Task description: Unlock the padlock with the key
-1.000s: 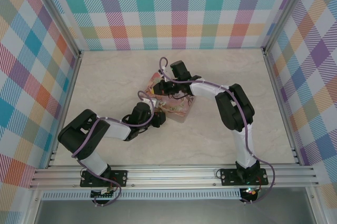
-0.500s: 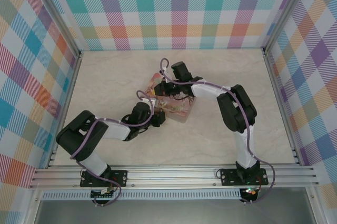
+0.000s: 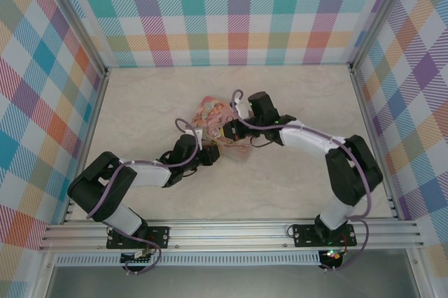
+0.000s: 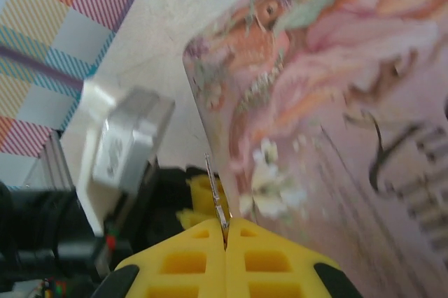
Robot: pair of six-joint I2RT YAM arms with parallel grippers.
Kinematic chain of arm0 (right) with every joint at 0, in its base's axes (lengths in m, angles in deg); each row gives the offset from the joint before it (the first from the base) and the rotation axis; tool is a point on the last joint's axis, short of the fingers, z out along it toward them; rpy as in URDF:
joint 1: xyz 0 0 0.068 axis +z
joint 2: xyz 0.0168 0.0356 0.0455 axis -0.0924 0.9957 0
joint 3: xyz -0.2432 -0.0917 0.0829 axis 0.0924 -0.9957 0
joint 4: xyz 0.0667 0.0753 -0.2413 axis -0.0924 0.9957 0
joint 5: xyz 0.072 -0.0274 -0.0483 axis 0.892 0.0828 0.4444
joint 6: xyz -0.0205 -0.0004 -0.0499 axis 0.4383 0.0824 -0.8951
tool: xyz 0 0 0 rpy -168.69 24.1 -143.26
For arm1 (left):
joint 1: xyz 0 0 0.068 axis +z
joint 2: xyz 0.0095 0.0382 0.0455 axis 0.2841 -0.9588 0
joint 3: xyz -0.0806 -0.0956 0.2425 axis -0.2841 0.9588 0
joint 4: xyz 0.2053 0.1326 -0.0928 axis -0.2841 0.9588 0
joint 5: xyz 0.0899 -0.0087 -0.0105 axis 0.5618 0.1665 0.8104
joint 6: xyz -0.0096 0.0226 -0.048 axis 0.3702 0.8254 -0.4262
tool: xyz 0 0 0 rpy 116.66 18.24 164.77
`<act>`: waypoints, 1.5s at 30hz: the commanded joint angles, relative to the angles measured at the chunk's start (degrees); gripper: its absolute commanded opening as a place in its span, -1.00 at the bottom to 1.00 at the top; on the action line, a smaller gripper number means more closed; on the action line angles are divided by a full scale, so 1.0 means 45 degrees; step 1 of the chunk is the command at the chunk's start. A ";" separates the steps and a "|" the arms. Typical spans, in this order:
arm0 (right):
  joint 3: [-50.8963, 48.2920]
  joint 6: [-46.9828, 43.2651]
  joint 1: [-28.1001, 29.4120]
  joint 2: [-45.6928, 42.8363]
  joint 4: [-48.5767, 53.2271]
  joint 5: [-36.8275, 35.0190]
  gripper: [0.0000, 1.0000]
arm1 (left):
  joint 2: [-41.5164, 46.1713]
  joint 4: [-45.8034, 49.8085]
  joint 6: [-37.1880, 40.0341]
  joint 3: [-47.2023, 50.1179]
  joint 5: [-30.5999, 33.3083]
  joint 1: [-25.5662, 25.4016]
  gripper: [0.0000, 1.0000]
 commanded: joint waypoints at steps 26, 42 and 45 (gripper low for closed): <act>-0.5016 -0.2126 0.0319 -0.1773 -0.2992 -0.1684 -0.87 | 0.0079 0.2338 -0.3105 -0.2593 -0.1898 -0.0104 -0.66; -0.5096 -0.2572 0.0634 -0.1200 -0.4261 -0.1880 -0.86 | -0.0029 0.2264 -0.4758 -0.2779 -0.2524 -0.0106 -0.68; -0.5082 -0.2632 0.0690 -0.1098 -0.4359 -0.1897 -0.86 | -0.0029 0.2316 -0.4796 -0.2804 -0.2508 -0.0107 -0.68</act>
